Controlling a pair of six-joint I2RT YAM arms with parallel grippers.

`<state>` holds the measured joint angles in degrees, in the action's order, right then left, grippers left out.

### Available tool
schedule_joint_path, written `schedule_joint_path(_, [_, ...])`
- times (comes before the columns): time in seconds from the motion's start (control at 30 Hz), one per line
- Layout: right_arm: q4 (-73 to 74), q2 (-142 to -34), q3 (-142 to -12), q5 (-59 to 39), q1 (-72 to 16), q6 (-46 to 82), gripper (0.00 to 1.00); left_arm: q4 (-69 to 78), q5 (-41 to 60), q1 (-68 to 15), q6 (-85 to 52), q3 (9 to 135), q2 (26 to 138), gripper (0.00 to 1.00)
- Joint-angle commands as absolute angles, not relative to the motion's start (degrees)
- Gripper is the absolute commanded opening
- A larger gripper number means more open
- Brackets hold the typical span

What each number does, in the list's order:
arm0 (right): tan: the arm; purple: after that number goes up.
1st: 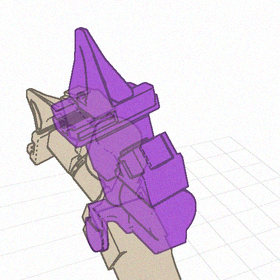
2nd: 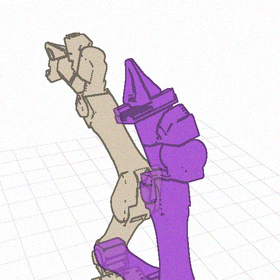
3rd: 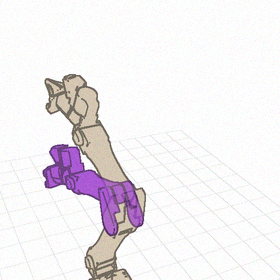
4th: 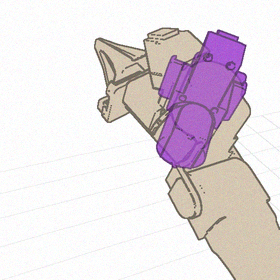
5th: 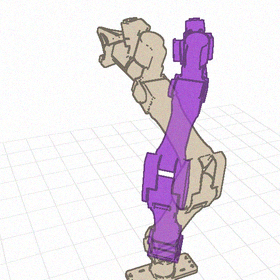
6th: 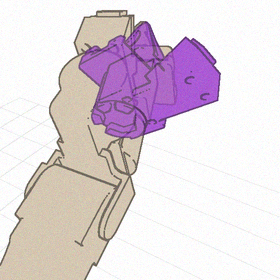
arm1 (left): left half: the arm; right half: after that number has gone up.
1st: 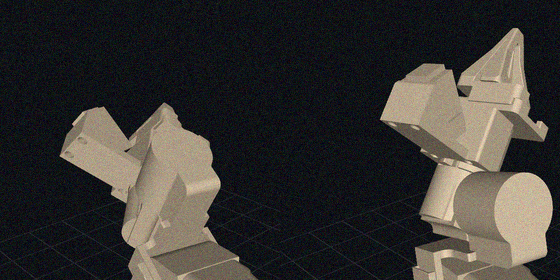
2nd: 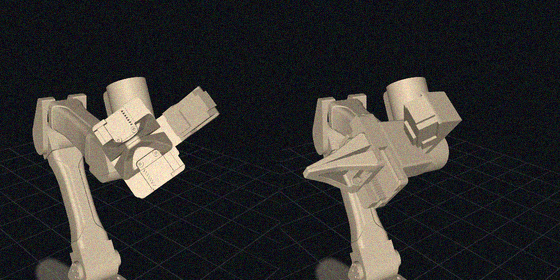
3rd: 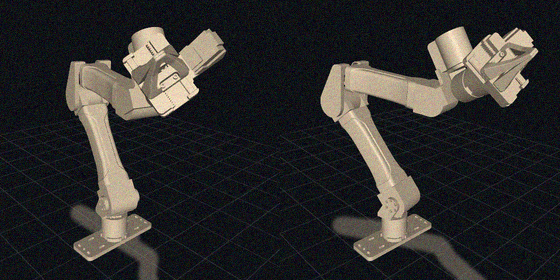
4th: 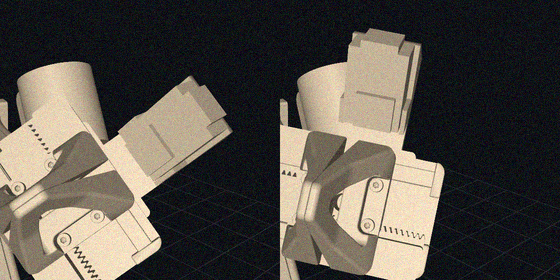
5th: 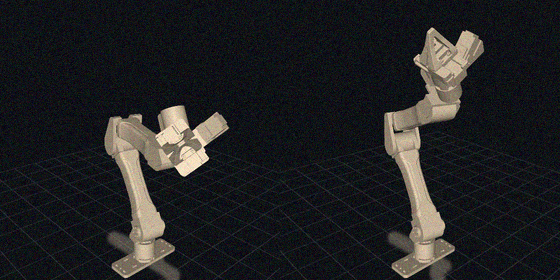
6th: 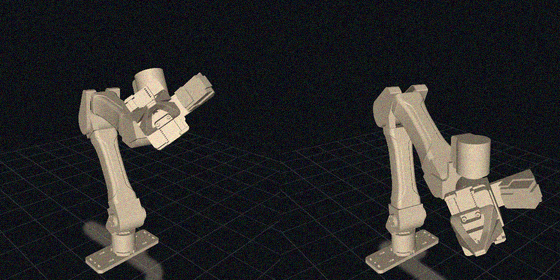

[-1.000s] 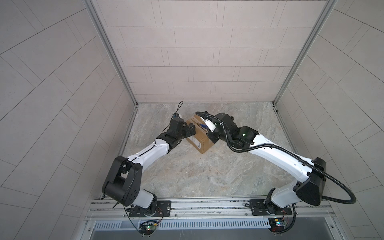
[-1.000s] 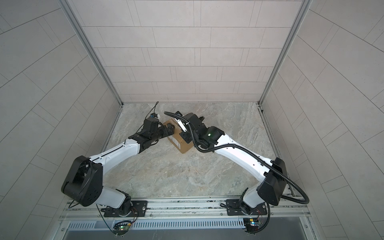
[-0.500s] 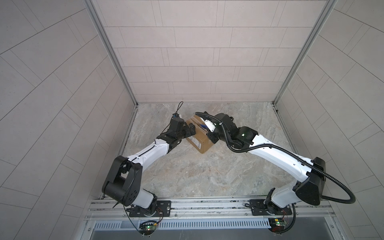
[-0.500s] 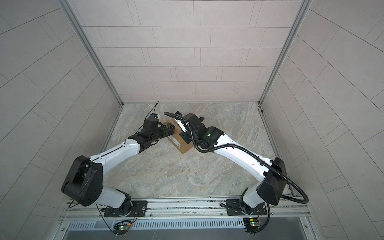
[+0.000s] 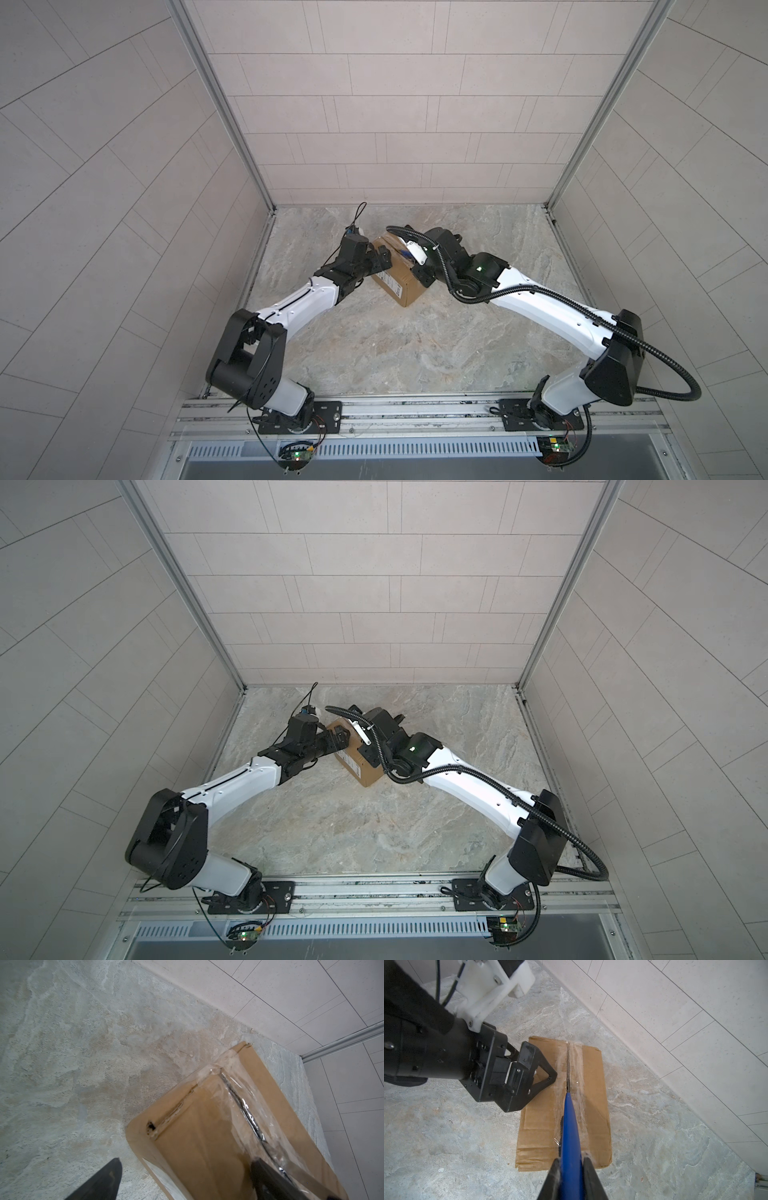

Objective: Unpack the express box

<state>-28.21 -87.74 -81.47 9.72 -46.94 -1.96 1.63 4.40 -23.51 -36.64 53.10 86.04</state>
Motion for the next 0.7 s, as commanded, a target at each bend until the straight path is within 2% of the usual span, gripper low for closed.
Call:
schedule_joint_path(0.0, [-31.2,-86.4,-80.7,12.2,-46.8,-3.6,0.0,-3.7,2.5,-22.9,-36.4,53.5,87.8,0.99])
schedule_joint_path(0.43, [-33.2,-81.2,-77.3,13.7,-46.7,-2.4,0.0,-6.1,1.6,-22.1,-37.1,53.5,87.7,0.98])
schedule_joint_path(0.67, [-32.1,-82.3,-76.8,12.9,-46.7,-1.3,0.0,-6.2,1.6,-22.1,-37.2,53.4,87.7,0.98])
